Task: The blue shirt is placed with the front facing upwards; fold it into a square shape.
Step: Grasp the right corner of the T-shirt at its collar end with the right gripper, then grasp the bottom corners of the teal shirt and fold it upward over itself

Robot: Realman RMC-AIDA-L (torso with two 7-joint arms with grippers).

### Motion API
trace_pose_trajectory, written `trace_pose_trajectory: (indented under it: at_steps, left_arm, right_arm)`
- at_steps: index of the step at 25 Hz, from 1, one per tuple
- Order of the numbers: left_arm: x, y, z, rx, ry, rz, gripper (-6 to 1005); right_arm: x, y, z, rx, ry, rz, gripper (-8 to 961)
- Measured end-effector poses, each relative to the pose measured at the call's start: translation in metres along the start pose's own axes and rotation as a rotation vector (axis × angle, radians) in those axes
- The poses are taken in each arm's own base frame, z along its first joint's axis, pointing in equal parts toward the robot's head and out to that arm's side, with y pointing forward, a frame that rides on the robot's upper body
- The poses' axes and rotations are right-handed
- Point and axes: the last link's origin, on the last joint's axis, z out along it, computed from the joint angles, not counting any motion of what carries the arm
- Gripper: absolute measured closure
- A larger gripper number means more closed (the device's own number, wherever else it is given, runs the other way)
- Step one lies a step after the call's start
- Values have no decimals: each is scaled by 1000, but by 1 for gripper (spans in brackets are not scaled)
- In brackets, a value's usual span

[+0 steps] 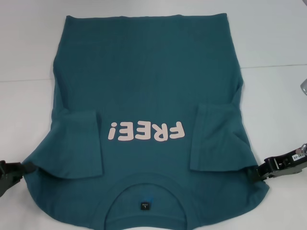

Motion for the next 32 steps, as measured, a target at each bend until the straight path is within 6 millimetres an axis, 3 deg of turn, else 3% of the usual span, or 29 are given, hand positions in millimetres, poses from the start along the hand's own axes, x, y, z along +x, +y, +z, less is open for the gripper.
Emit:
trace_pose_trajectory:
  at_steps: [4,10,24,32]
  left_arm:
    - [0,0,0,0,0,0,994]
    - [1,0,-1,1,1,1,994]
    - [-7,0,-12,12,-83,48,993]
    - [-21,4,-25,-9,-180,62,993]
  right_arm:
    - [0,0,-2,0,3,2,745]
    - [1,-1,-4,-6,7,7,940]
    - [17,-13,-39,2,44,48,940]
    - [30,-14,-41,-12,97,65,941]
